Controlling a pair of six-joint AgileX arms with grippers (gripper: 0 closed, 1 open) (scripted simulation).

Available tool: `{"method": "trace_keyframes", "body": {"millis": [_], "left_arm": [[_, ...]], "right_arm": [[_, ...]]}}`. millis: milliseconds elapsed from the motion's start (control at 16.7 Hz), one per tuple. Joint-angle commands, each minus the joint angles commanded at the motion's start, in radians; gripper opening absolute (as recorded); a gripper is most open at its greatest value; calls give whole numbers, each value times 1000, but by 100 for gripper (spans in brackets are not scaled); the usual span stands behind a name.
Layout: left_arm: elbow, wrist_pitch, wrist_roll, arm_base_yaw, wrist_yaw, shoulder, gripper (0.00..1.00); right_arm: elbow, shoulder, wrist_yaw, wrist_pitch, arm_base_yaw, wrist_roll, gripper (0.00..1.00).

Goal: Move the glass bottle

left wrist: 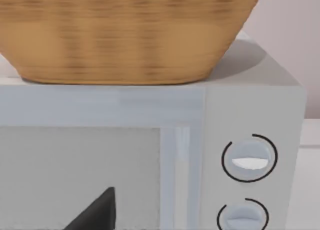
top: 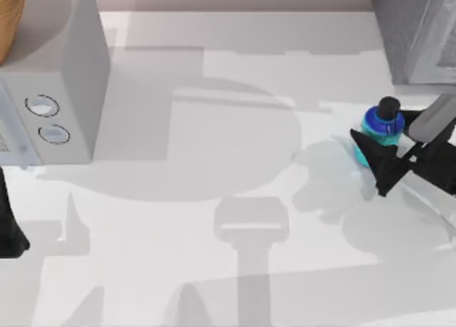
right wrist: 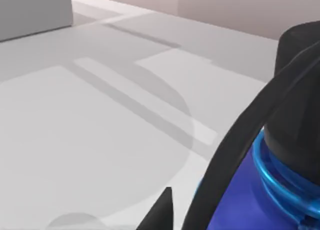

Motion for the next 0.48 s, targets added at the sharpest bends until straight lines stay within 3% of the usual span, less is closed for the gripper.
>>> {"method": "trace_keyframes", "body": {"millis": [360, 480], "left_arm": [[0, 0, 0, 0, 0, 0, 100], [0, 0, 0, 0, 0, 0, 100]], "right_arm": [[0, 0, 0, 0, 0, 0, 2], [0, 0, 0, 0, 0, 0, 0]]}}
